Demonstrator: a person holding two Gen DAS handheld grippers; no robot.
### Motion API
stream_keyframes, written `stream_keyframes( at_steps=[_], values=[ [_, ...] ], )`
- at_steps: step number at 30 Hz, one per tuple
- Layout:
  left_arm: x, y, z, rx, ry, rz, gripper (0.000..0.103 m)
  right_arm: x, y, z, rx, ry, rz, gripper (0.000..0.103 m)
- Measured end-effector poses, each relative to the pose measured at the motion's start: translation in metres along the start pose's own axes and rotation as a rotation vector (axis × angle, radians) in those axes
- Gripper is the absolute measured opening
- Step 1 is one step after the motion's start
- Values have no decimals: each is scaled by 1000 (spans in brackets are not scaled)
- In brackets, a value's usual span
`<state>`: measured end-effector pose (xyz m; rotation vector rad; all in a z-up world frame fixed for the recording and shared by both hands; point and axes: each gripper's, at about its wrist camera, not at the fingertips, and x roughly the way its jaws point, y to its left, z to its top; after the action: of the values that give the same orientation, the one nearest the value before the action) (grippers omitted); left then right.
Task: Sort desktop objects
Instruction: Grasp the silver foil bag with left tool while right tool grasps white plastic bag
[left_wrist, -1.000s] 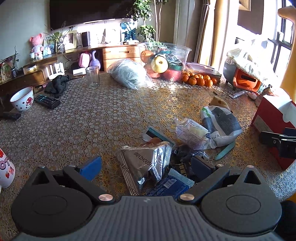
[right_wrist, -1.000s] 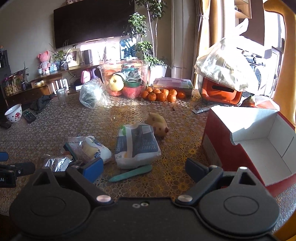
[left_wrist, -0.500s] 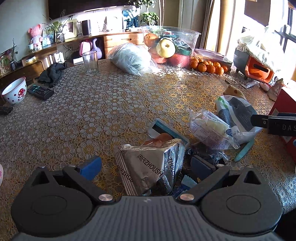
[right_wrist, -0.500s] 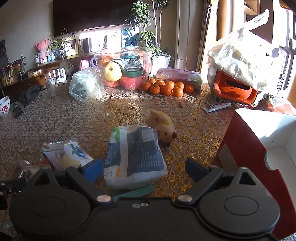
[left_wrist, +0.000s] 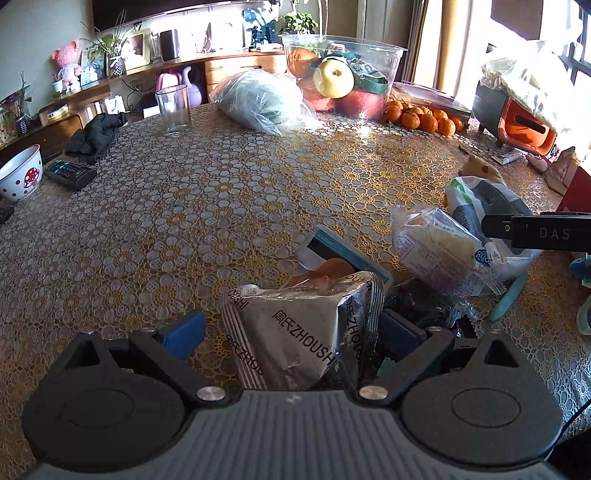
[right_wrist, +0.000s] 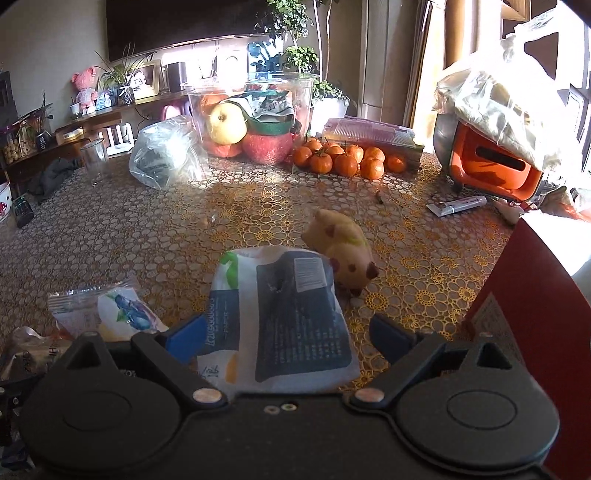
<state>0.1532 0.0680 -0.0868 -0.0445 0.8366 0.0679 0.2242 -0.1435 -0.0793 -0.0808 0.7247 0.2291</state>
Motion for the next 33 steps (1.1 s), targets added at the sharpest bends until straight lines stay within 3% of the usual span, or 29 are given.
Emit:
stream_keyframes(
  at_steps=[4,7,18,23,33],
  values=[
    [5,0,-1,-2,8,-4,97,7,1,-1,-5,9,6,95],
    [8,0,-2,-7,6,-5,96,13,0,-1,-1,28,23,88],
    [9,-1,-3,-13,-9,-6,88,17,-1,-4,-2,29,27,78],
    [8,0,-2,-28,-11,-3,85,13,-6,-3,18,23,14,63],
    [2,-1,0,-44,-14,3,69,1,-11,2,33,4,8,32]
  ],
)
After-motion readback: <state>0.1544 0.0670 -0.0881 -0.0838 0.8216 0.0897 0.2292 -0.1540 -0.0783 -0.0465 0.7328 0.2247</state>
